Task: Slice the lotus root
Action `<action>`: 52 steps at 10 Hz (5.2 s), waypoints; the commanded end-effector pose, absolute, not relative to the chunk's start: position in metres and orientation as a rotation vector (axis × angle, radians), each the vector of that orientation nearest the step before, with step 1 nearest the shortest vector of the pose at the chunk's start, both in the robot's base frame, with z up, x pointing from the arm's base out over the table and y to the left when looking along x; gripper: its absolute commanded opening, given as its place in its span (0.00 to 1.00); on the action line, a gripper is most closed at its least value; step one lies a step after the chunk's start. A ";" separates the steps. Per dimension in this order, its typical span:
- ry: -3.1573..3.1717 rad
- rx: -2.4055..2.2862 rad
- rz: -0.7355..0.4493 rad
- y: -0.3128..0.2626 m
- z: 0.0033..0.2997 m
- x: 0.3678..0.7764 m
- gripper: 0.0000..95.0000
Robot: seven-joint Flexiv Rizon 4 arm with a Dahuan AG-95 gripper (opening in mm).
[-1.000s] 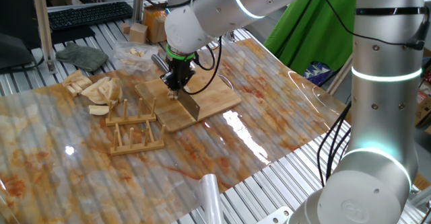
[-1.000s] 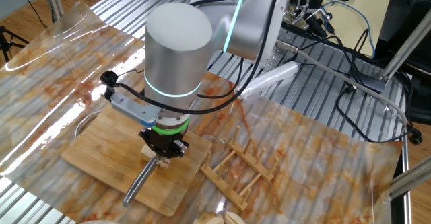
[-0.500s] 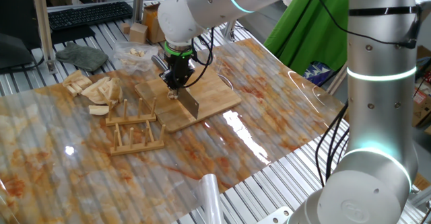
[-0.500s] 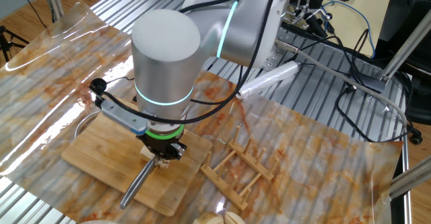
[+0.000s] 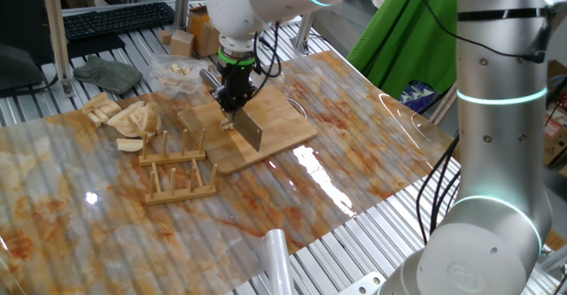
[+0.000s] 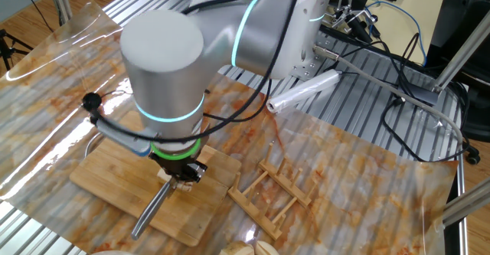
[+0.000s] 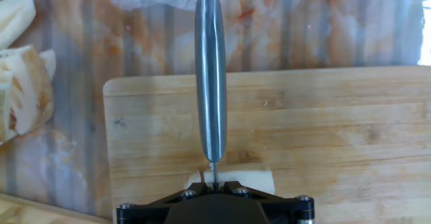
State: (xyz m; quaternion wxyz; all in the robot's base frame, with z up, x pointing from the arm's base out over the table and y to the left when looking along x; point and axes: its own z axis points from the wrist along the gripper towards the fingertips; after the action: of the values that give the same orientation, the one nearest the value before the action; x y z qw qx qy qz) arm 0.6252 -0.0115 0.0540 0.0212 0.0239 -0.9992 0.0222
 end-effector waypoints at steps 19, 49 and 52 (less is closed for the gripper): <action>-3.085 0.158 0.088 -0.020 0.068 0.625 0.00; -3.078 0.048 0.031 -0.011 0.056 0.623 0.00; -3.066 0.076 0.061 -0.012 0.064 0.622 0.00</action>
State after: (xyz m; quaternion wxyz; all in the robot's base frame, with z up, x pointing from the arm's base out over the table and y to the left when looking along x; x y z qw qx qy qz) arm 0.6241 -0.0120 0.0630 0.0395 0.0231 -0.9988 0.0164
